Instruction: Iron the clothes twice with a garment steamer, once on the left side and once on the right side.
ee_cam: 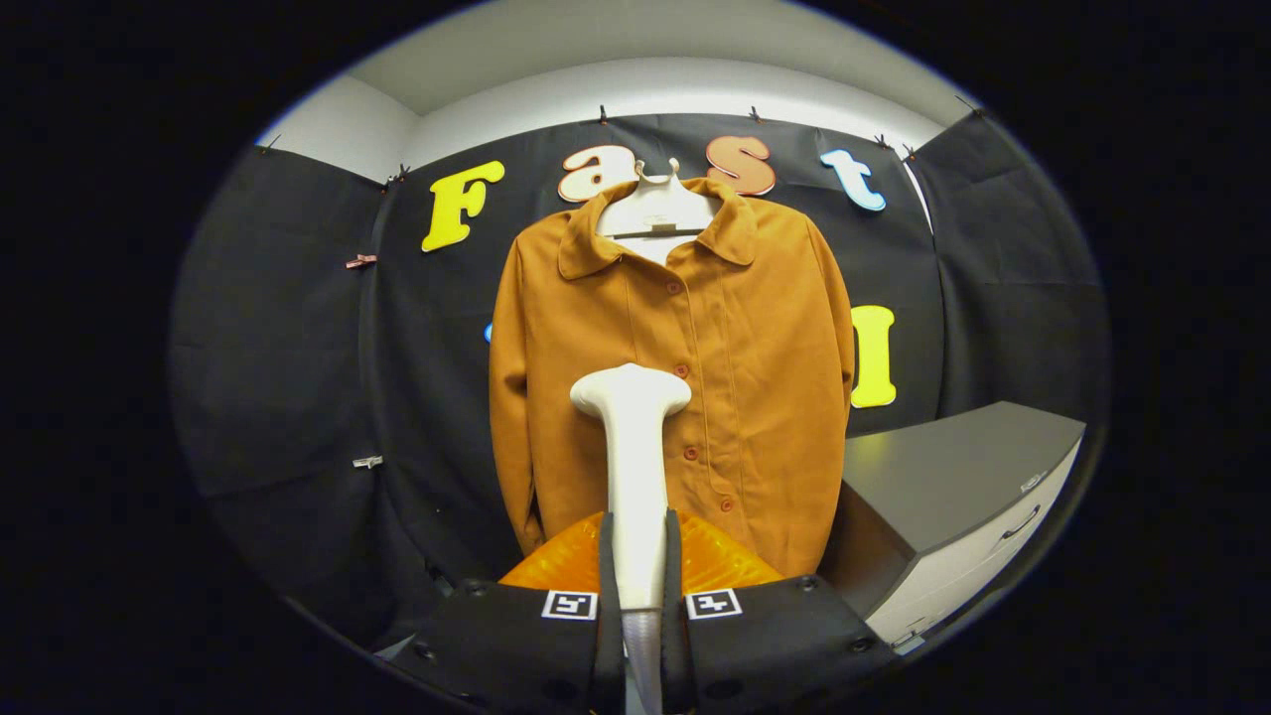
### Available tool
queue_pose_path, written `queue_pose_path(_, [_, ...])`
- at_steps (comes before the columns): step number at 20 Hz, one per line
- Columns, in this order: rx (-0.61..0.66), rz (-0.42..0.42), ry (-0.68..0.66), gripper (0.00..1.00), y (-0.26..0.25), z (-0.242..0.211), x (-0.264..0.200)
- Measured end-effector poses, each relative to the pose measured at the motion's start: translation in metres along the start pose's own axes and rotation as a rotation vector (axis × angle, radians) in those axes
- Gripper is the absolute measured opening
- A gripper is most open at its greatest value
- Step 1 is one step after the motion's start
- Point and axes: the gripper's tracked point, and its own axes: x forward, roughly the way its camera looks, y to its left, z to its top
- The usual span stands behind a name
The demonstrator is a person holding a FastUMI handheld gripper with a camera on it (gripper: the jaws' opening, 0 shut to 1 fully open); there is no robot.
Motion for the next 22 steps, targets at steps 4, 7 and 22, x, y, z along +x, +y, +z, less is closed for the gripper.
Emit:
queue_pose_path(4, [-0.014,-0.009,0.089,0.18,-0.006,-0.033,0.021])
queue_pose_path(7, [0.021,-0.016,0.198,0.18,-0.002,-0.078,0.043])
queue_pose_path(22, [-0.069,-0.026,0.095,0.17,0.008,-0.154,0.157])
